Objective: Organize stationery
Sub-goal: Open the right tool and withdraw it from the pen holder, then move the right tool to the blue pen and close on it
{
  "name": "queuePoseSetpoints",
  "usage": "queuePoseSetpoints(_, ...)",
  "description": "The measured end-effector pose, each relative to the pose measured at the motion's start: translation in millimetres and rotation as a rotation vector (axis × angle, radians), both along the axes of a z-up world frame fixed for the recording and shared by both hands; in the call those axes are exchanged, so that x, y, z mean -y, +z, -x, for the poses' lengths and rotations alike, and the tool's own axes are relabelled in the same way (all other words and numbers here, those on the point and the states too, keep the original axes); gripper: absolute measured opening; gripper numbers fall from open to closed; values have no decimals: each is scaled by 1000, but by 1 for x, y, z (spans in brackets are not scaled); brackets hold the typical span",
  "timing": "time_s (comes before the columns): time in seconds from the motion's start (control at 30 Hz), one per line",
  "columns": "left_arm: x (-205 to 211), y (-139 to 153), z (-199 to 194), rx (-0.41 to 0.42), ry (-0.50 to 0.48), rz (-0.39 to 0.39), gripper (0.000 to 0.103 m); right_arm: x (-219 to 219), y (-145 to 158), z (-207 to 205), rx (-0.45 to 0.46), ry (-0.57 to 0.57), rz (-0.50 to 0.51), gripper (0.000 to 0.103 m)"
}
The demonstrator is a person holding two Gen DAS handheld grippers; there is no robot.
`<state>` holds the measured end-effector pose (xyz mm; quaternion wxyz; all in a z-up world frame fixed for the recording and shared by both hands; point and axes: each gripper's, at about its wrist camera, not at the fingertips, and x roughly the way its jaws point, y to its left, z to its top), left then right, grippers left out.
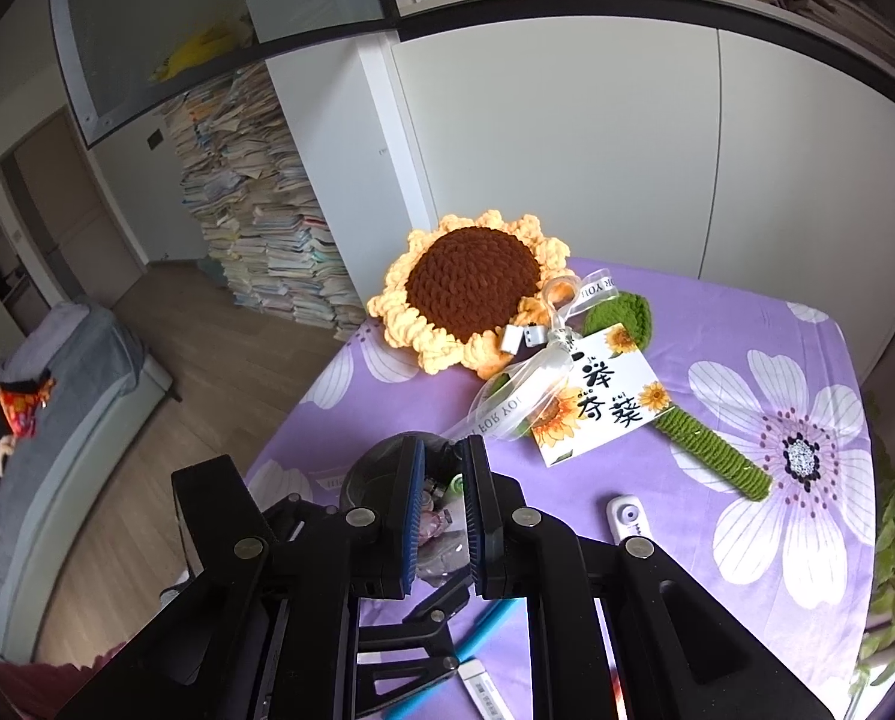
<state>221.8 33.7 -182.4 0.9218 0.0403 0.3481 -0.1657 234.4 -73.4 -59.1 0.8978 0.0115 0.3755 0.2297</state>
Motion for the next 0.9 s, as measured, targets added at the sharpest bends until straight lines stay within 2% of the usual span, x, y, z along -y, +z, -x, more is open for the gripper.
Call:
queuePoseSetpoints(0.2, 0, 0, 0, 0, 0, 0, 70, 25, -14, 10, -40, -56, 2, 12)
queuePoseSetpoints(0.37, 0, 0, 0, -1, -1, 0, 70, 44, -45, 18, -124, -109, 47, 12)
queuePoseSetpoints(0.53, 0, 0, 0, -1, -1, 0, 70, 50, -76, 29, -206, -100, 63, 12)
queuePoseSetpoints(0.73, 0, 0, 0, -1, -1, 0, 70, 36, -103, 47, -263, -33, 72, 12)
queuePoseSetpoints(0.9, 0, 0, 0, -1, -1, 0, 70, 8, -116, 65, -312, 141, 37, 12)
